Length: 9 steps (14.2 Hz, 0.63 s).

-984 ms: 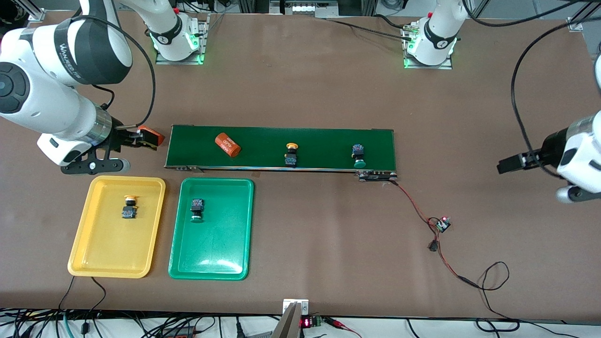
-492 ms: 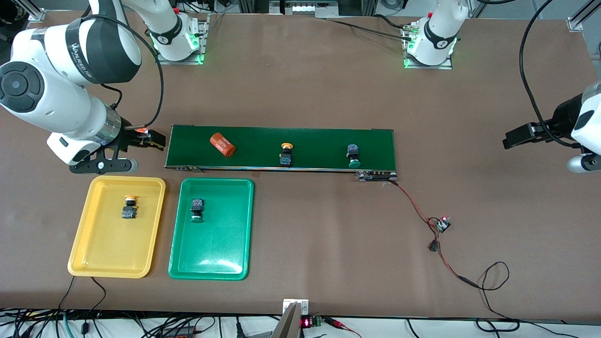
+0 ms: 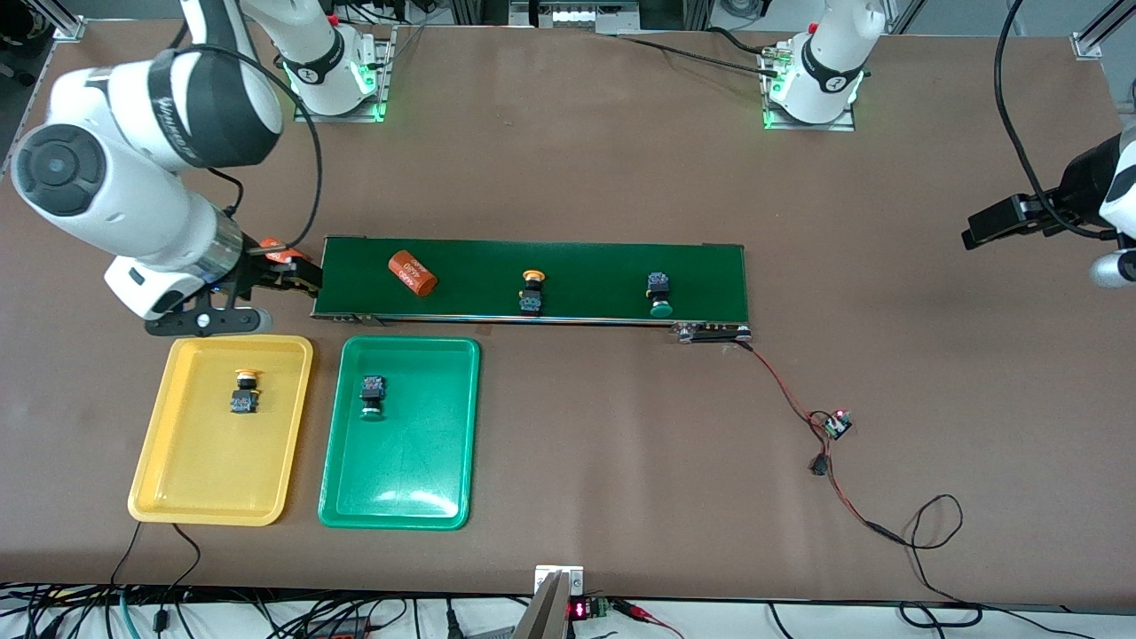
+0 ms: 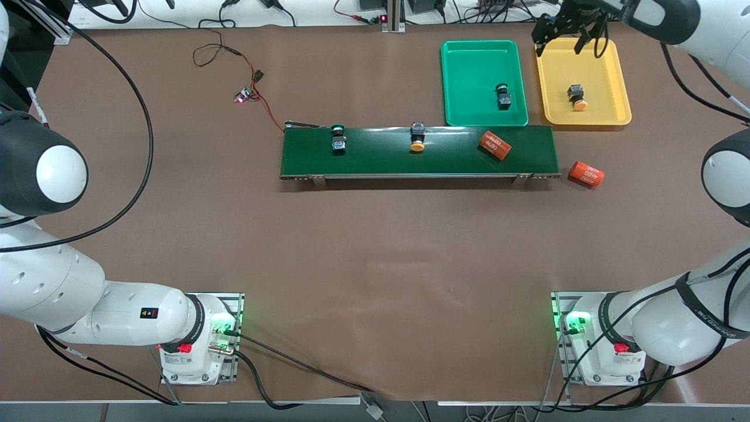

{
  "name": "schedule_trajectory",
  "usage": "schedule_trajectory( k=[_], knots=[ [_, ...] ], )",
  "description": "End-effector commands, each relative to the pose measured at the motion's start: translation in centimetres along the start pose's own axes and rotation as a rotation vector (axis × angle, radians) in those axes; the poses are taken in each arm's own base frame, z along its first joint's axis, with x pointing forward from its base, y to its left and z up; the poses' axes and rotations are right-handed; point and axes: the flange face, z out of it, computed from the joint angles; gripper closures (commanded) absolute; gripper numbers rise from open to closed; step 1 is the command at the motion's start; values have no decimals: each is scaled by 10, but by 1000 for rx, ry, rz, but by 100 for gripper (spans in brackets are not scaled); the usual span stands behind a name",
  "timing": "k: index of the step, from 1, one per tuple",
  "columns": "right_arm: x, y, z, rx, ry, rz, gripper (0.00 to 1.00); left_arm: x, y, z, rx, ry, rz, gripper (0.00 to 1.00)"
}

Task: Sort buttons by color to trays
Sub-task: 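Move the right gripper along the belt and grasp the yellow button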

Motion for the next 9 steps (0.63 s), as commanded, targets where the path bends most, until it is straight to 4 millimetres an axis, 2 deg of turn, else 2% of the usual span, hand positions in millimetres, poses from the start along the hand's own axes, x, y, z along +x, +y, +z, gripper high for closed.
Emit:
schedule_trajectory(
  k=[1, 3, 4, 5, 7, 9],
  knots=[
    [-2, -57, 19, -4, 27, 76, 0, -9, -26, -2, -58, -31, -15, 0],
    [-9, -95, 27, -7, 38, 116, 0, -6, -26, 3, -59, -44, -12, 0],
    [-10, -105, 33, -4, 29, 110, 0, -3, -22, 6, -61, -36, -10, 0],
    [-9, -114, 47, 16, 5, 117, 0, -2, -20, 8, -59, -37, -7, 0],
    [-6, -148, 79, 120, -32, 157, 0, 6, -12, 18, -56, -38, -6, 0],
    [-12, -178, 98, 122, -53, 232, 0, 8, -11, 21, -56, -39, 3, 0]
  ],
)
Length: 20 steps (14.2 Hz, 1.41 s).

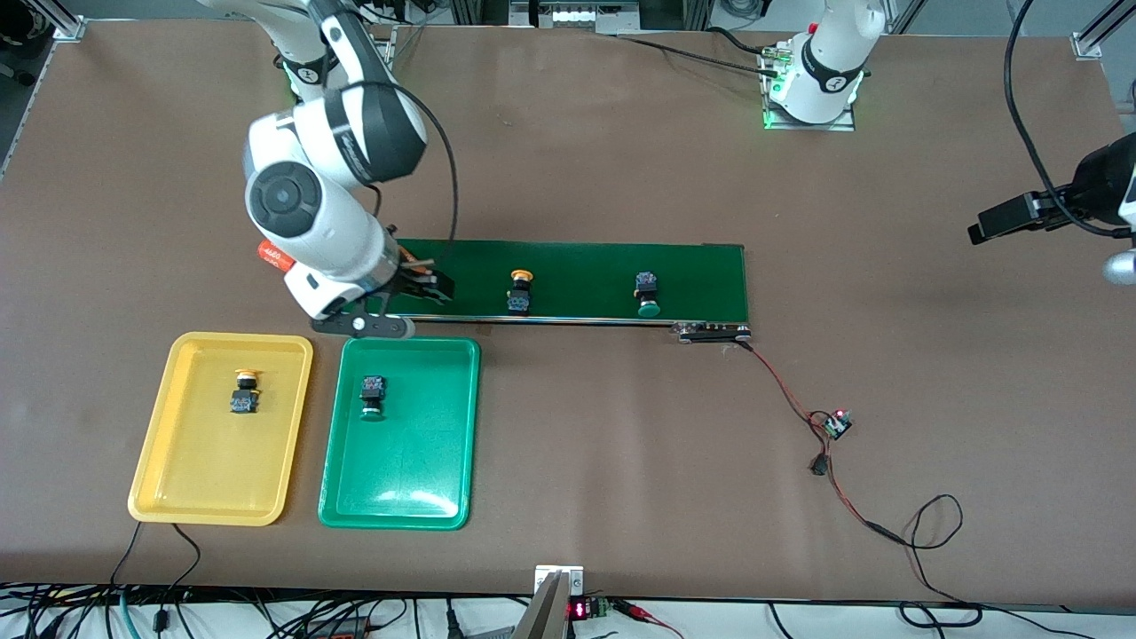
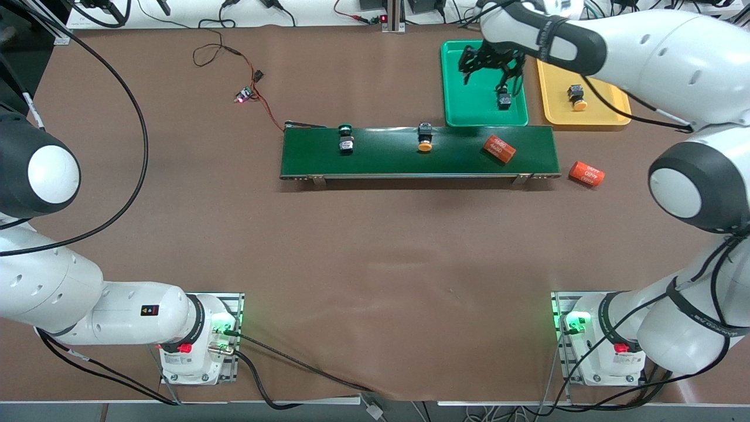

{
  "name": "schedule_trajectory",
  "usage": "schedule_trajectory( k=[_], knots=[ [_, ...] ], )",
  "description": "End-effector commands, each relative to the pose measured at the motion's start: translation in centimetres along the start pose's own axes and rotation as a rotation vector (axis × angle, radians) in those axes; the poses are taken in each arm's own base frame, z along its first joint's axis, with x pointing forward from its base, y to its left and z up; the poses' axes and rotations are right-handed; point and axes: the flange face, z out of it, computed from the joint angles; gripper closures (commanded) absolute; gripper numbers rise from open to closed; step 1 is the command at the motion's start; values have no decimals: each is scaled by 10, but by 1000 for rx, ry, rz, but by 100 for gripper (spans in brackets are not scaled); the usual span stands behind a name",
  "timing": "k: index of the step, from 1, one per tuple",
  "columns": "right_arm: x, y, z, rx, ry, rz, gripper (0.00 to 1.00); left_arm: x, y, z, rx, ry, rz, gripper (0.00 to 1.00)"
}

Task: Sort buttons by color to trays
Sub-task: 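Move the right gripper along the belt and grasp the yellow button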

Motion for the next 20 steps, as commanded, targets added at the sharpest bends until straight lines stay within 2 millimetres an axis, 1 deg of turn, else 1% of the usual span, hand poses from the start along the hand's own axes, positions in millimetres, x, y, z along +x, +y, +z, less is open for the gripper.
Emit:
schedule_trajectory(
  k=[1, 2, 3, 5, 7, 8, 9, 10, 11, 13, 14, 16, 18, 19, 20],
  knots=[
    [-11, -36, 28, -12, -3, 94, 0, 1, 5, 4, -12, -5, 23, 0],
    [-14, -47, 33, -14, 34, 100, 0, 1, 8, 5, -12, -8, 29, 0],
    [-15, -54, 42, -20, 54, 114, 0, 3, 9, 9, -12, -17, 35, 0],
    [-25, -68, 61, -40, 50, 113, 0, 6, 11, 14, -14, -21, 36, 0],
    [-26, -71, 77, -58, 45, 108, 0, 5, 21, 14, -16, -10, 53, 0],
    [-28, -74, 85, -65, 43, 102, 0, 6, 28, 18, -14, -5, 56, 0],
    [-30, -80, 99, -71, 53, 91, 0, 7, 32, 24, -13, -7, 64, 0],
    [-32, -84, 108, -70, 64, 83, 0, 7, 35, 25, -1, -1, 68, 0],
    [-32, -83, 113, -78, 63, 81, 0, 7, 34, 25, 5, 0, 70, 0],
    [-31, -80, 116, -105, 73, 64, 0, 10, 30, 26, 6, 1, 64, 0],
    [-33, -78, 122, -125, 71, 56, 1, 11, 29, 28, 7, -2, 63, 0],
    [-34, -76, 125, -142, 69, 41, 14, 13, 21, 27, 0, -2, 56, 0],
    [-36, -76, 129, -148, 61, 38, 32, 13, 20, 28, 5, -5, 54, 0],
    [-41, -77, 134, -155, 55, 30, 35, 14, 17, 28, 5, -7, 49, 0],
    [-46, -78, 137, -163, 46, 17, 42, 15, 15, 28, 4, -7, 46, 0]
  ],
)
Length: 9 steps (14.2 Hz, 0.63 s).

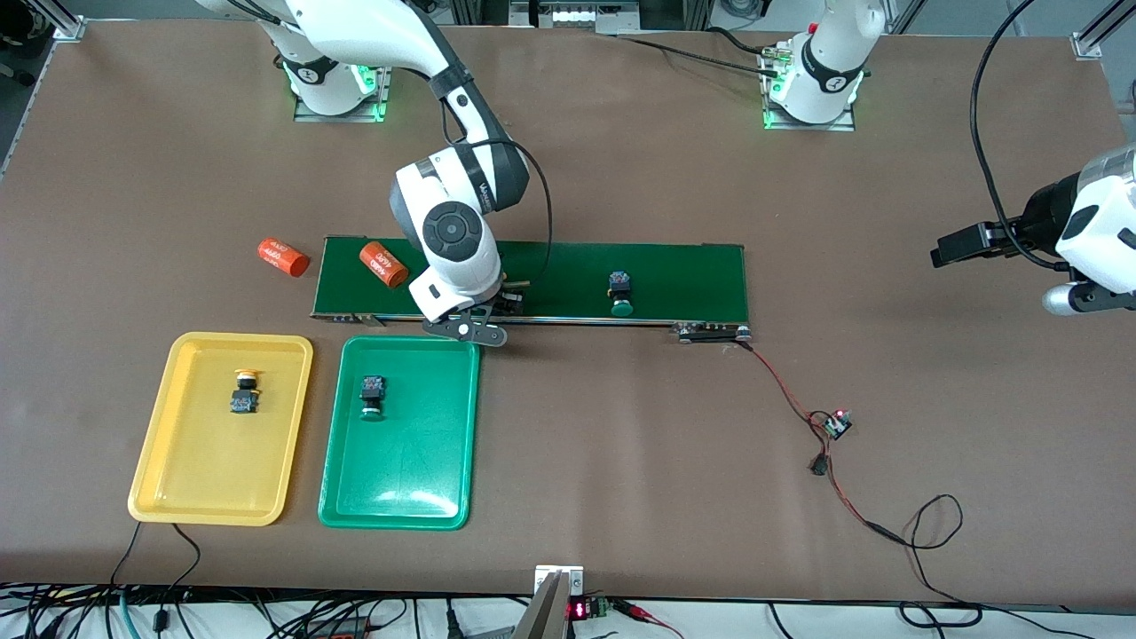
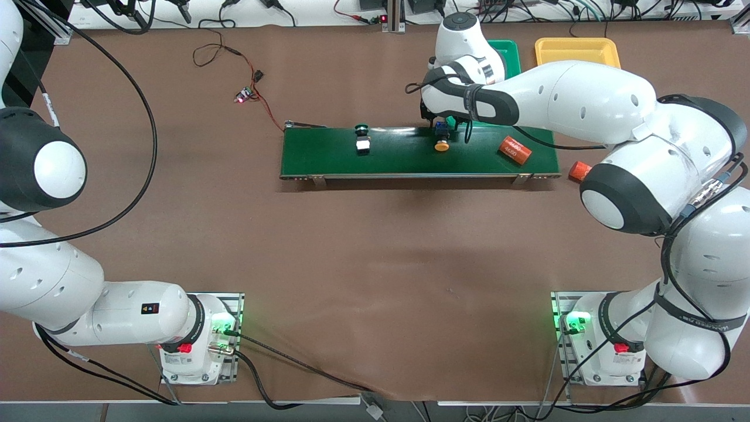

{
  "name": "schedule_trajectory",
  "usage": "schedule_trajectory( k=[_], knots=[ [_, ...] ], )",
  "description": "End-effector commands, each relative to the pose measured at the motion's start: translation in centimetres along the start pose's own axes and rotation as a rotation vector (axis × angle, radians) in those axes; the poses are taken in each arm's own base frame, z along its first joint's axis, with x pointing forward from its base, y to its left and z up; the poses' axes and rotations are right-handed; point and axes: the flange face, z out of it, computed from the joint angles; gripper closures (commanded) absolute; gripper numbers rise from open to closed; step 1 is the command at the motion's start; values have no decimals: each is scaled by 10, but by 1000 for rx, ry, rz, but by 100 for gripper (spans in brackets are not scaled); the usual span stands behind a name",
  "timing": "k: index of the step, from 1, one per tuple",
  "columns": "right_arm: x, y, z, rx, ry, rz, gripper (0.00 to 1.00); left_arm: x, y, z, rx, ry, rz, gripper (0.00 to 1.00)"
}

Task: Sort buttons by color to trays
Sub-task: 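Move the right gripper along the belt and grasp the yellow button, then carry the yellow button to the yellow tray with the right gripper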

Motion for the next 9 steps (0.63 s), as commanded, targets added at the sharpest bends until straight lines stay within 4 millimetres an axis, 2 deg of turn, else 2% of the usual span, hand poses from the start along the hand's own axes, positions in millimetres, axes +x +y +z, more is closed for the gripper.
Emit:
schedule_trajectory(
  k=[1, 2, 3, 4, 5, 7, 9],
  knots=[
    [-13, 0, 10, -42, -19, -40, 61, 0, -8, -1, 11, 8, 5, 0],
    [-10, 2, 7, -43, -25, -47, 77, 1, -10, 0, 10, 6, 4, 0],
    [-5, 7, 0, -39, -22, -43, 84, 1, -13, 0, 9, 7, -1, 0],
    [1, 13, -13, -29, -11, -58, 86, 2, -16, -1, 9, 7, -4, 0],
    [13, 27, -29, -31, -1, -64, 86, 2, -19, -1, 8, 7, -10, 0],
    [39, 66, -60, -32, 17, -78, 86, 3, -20, -1, 4, 10, 4, 0],
    [73, 116, -75, -49, 45, -58, 85, 4, -19, 0, -3, 6, 117, 0]
  ],
)
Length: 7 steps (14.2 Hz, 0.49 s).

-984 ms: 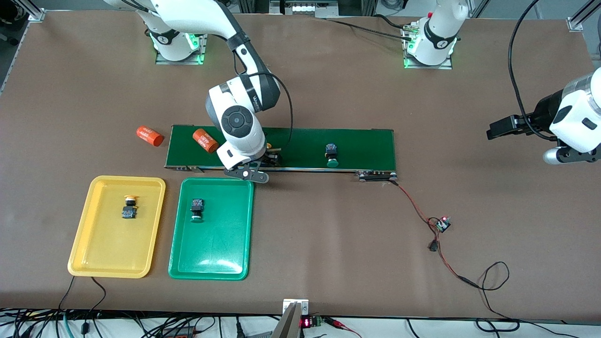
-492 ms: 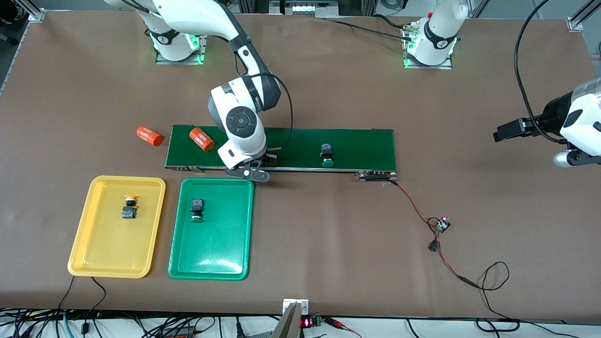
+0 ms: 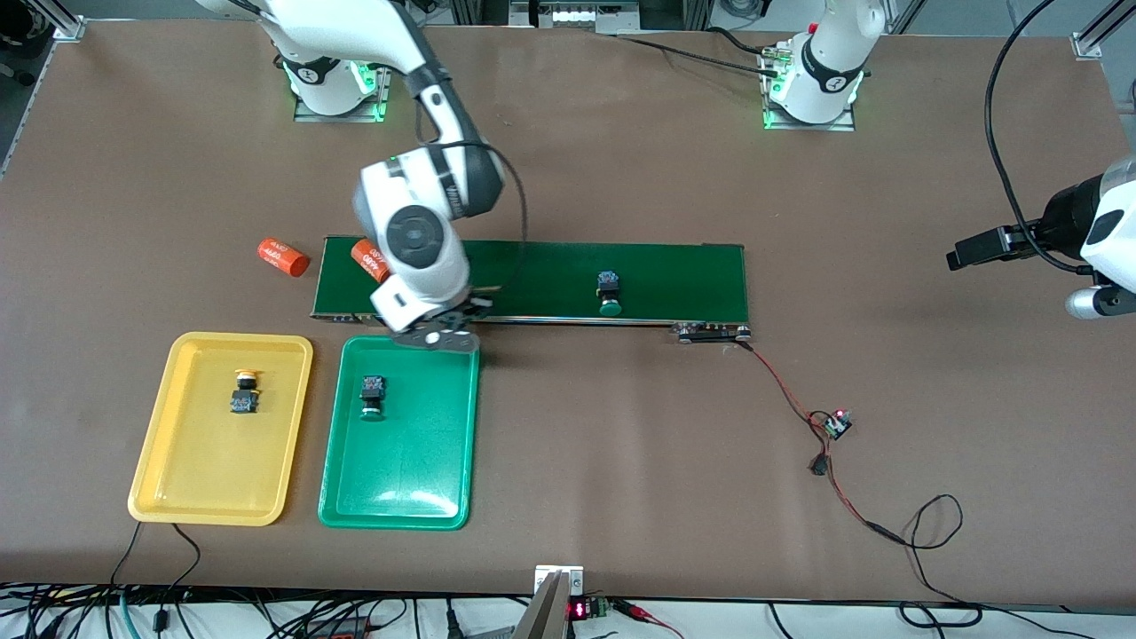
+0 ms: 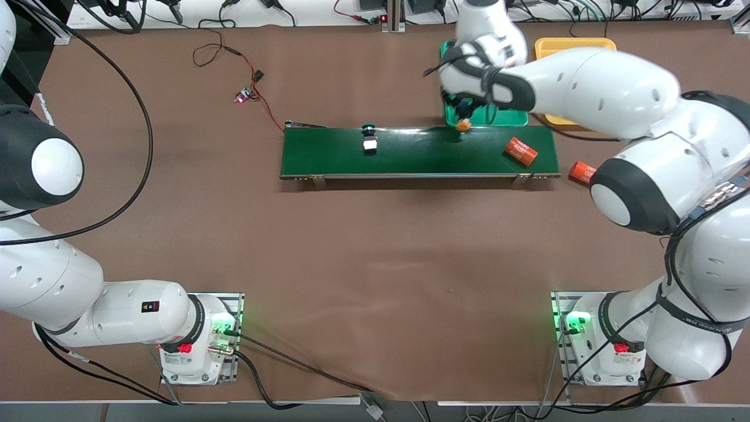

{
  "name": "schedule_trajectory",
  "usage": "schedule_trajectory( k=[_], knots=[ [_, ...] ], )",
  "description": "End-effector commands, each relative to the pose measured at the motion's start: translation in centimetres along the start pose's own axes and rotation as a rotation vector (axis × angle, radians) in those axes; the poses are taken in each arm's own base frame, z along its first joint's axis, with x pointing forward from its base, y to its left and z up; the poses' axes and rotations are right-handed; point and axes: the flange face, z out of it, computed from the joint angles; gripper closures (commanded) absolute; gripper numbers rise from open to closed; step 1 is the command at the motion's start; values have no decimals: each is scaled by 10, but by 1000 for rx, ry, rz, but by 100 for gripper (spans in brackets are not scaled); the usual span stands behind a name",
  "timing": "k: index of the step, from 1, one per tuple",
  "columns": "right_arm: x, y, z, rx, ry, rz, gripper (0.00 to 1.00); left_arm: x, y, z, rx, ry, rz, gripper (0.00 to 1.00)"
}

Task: Sort buttons by color to trays
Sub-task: 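Carry the yellow button to the yellow tray with the right gripper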

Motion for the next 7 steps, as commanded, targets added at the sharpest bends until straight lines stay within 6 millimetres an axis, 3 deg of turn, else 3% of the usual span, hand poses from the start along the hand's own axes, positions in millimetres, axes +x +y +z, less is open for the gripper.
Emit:
schedule_trajectory(
  k=[1, 4, 7],
  knots=[
    [35, 73, -20, -22, 16, -4, 85, 0, -1, 1, 0, 6, 117, 0],
    [77, 164, -11, -20, 18, 33, 85, 9, 5, 6, 0, 25, 114, 0],
    [116, 252, 27, -54, 83, -43, 85, 13, 7, 8, 14, 43, 94, 0]
  ],
)
